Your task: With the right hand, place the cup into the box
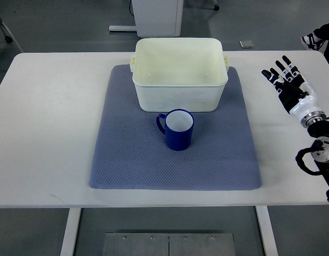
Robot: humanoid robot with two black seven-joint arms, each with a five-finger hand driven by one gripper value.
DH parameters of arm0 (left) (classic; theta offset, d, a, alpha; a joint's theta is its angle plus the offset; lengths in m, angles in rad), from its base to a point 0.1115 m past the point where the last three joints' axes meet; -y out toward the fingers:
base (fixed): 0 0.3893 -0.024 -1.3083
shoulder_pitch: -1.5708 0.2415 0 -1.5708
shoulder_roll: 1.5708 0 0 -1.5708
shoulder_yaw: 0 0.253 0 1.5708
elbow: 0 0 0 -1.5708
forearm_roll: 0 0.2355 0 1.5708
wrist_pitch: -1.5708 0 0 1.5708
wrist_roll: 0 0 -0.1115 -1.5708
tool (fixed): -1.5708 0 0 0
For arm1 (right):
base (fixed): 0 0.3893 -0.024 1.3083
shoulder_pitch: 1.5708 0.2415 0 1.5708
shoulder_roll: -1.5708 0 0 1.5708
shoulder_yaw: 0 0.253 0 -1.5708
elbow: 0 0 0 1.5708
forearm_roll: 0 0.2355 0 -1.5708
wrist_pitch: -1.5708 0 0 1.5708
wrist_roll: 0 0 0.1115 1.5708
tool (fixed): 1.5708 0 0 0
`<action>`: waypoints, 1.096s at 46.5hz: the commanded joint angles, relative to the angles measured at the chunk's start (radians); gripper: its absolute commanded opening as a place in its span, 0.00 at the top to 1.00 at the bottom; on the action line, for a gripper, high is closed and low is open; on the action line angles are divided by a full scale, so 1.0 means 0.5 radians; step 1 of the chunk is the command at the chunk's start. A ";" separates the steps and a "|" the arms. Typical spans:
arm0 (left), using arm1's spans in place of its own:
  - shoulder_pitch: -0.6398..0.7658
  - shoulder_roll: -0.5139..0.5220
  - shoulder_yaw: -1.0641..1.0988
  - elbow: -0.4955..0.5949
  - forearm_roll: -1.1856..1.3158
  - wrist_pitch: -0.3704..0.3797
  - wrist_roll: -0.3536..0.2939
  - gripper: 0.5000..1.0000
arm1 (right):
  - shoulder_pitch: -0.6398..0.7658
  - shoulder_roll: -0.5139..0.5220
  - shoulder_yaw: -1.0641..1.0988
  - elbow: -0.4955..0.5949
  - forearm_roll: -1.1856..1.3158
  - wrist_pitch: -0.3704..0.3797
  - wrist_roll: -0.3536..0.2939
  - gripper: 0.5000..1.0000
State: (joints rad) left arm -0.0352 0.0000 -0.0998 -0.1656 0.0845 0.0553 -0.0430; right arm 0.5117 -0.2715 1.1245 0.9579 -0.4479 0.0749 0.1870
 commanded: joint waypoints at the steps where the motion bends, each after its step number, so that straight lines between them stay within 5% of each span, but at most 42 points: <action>1: 0.000 0.000 0.000 0.000 0.000 0.000 0.000 0.00 | -0.002 -0.006 0.003 -0.001 0.000 0.025 0.007 0.00; 51: 0.000 0.000 0.000 0.000 0.000 0.000 0.000 0.00 | -0.014 -0.110 0.003 -0.026 0.000 0.071 0.043 0.00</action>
State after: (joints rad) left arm -0.0353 0.0000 -0.0997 -0.1656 0.0843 0.0551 -0.0430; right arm 0.5031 -0.3213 1.1261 0.9434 -0.4463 0.1053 0.2091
